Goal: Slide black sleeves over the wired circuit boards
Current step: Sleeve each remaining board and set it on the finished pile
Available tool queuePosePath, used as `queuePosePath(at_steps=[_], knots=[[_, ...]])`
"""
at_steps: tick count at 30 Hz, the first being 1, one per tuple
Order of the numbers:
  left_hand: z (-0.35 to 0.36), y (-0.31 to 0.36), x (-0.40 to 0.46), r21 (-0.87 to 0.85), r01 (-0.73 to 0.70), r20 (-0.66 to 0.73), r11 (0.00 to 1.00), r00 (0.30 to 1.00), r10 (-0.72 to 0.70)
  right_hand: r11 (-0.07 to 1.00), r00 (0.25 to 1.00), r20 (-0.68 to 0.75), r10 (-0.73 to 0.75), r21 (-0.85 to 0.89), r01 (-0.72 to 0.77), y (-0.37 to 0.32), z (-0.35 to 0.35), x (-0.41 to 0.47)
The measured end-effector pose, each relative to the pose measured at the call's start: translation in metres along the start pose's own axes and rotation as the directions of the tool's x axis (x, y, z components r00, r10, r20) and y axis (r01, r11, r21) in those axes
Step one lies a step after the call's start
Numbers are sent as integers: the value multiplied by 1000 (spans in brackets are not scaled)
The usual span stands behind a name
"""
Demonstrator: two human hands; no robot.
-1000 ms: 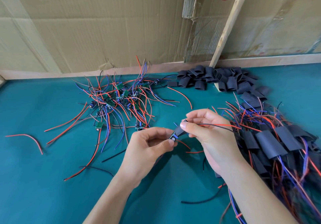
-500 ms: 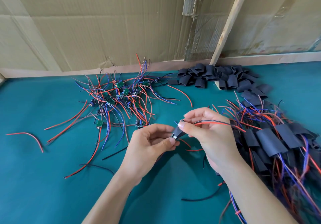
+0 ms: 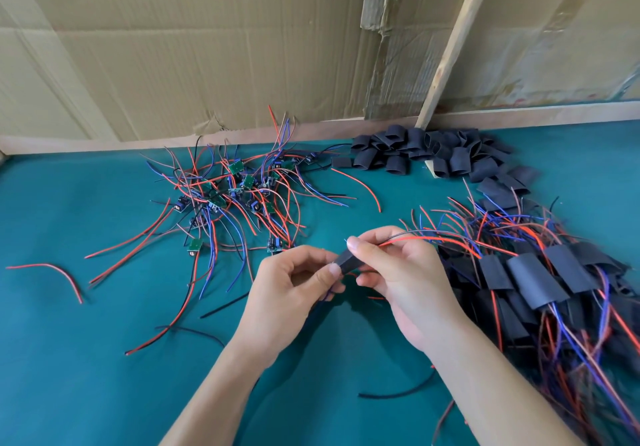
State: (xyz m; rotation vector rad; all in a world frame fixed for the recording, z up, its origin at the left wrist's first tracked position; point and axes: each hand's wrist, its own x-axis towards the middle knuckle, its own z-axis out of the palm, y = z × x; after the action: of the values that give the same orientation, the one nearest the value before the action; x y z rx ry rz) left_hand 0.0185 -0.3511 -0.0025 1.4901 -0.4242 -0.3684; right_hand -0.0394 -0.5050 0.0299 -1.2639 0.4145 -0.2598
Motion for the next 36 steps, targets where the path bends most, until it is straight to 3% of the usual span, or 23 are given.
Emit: queuePosePath(at_steps=[9, 14, 16, 18, 20, 21, 25, 28, 30, 36], knots=[[-1, 1, 0, 33, 0, -28, 999, 1000, 1, 1000, 999, 34, -6, 13, 5, 4, 9, -4], [-3, 18, -3, -144, 17, 84, 989, 996, -5, 995, 995, 41, -91, -36, 93, -10, 3, -4], [-7, 23, -2, -162, -26, 36, 986, 999, 32, 976, 984, 0, -176, -127, 175, -29, -9, -4], [-14, 21, 2, 57, -91, -194, 994, 976, 100, 928, 966, -2, -258, -279, 247, -57, -31, -8], [-23, 16, 5, 389, -29, -407, 921, 891, 200, 863, 958, -1, -286, -435, 257, -87, -56, -18], [-27, 14, 6, 467, 17, -458, 884, 860, 225, 826, 961, -25, -275, -518, 223, -100, -70, -23], [-24, 5, 7, 723, 152, -392, 674, 894, 219, 548, 966, -104, -237, -835, 45, -128, -129, -40], [-20, 2, 8, 817, 192, -357, 544, 908, 217, 458, 934, -70, -351, -883, 105, -138, -176, -39], [-21, 2, 9, 841, 192, -342, 506, 913, 222, 413, 917, 0, -398, -893, 179, -142, -170, -36], [-24, 4, 5, 831, 103, -317, 546, 895, 313, 413, 952, 212, -221, -864, 288, -156, -73, -23]])
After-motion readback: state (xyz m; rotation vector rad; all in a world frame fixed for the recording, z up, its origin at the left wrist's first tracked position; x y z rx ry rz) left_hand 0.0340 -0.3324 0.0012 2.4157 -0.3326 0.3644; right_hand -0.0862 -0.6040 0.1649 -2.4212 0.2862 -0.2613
